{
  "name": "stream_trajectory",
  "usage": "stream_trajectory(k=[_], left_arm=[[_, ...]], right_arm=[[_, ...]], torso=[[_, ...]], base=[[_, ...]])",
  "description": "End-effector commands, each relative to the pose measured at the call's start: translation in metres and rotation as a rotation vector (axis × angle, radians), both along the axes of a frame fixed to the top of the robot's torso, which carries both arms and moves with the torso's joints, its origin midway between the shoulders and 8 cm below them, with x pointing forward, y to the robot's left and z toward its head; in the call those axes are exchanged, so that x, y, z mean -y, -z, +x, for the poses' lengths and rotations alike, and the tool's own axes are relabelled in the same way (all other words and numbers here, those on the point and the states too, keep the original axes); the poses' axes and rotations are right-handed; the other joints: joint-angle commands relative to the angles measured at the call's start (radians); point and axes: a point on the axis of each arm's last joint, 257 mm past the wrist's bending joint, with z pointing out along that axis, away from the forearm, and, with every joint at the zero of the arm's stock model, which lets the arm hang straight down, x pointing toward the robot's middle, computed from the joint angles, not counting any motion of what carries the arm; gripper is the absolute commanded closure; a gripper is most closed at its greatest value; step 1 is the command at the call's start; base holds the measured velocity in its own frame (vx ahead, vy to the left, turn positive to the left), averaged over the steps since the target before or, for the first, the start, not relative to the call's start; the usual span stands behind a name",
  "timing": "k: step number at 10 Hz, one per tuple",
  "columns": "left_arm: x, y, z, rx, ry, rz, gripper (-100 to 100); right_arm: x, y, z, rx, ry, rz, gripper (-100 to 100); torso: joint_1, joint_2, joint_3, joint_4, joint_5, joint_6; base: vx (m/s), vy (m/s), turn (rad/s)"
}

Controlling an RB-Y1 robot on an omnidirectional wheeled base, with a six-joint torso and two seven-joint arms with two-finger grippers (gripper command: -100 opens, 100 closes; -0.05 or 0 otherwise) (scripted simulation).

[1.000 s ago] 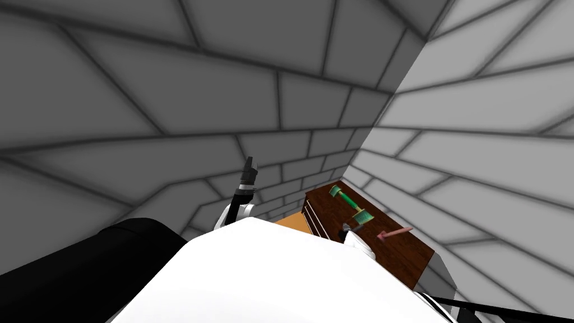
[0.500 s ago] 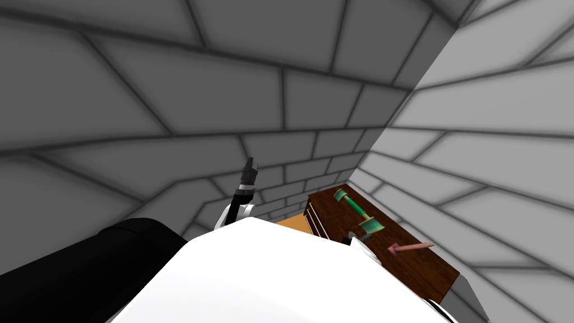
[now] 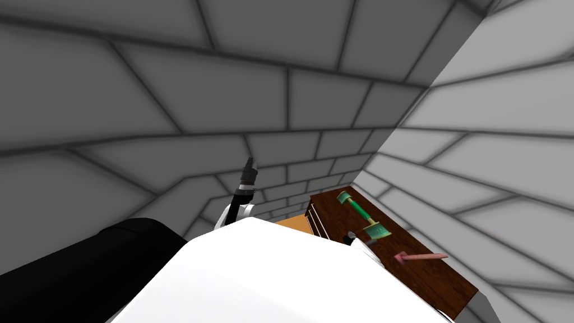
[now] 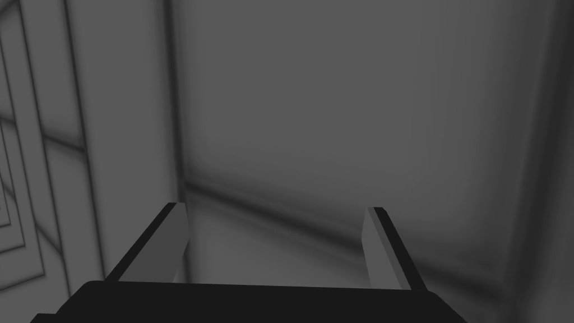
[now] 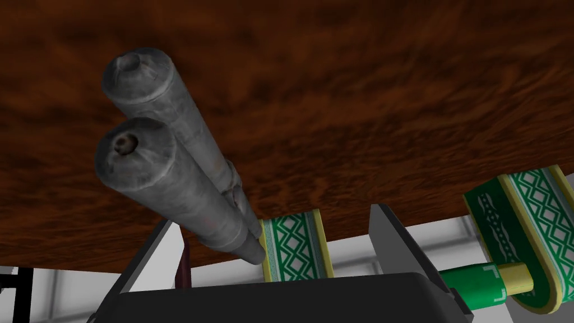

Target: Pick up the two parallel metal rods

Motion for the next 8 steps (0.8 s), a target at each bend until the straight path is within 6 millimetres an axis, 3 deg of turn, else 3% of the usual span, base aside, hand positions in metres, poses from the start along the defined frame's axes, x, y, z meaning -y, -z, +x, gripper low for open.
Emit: stream_trajectory(k=[1, 2, 3, 8], left_arm=[[0.000, 0.000, 0.000, 0.000, 0.000, 0.000, 0], [0.000, 0.000, 0.000, 0.000, 0.000, 0.000, 0], [0.000, 0.000, 0.000, 0.000, 0.000, 0.000, 0], [0.000, 0.000, 0.000, 0.000, 0.000, 0.000, 0]], right_arm=[[0.011, -0.002, -0.004, -0.025, -0.004, -0.020, -100], [0.015, -0.003, -0.006, -0.019, 0.015, -0.018, -100], [-0.002, 0.005, -0.001, -0.006, -0.002, 0.033, -100], [0.024, -0.001, -0.013, -0.015, 0.050, 0.019, -100]], torso=[[0.000, 0.000, 0.000, 0.000, 0.000, 0.000], [0.000, -0.001, 0.000, 0.000, 0.000, 0.000], [0.000, 0.000, 0.000, 0.000, 0.000, 0.000], [-0.002, -0.004, -0.002, 0.000, -0.003, -0.003]], base=[[0.000, 0.000, 0.000], [0.000, 0.000, 0.000], [-0.009, -0.008, 0.280], [-0.005, -0.005, 0.041]])
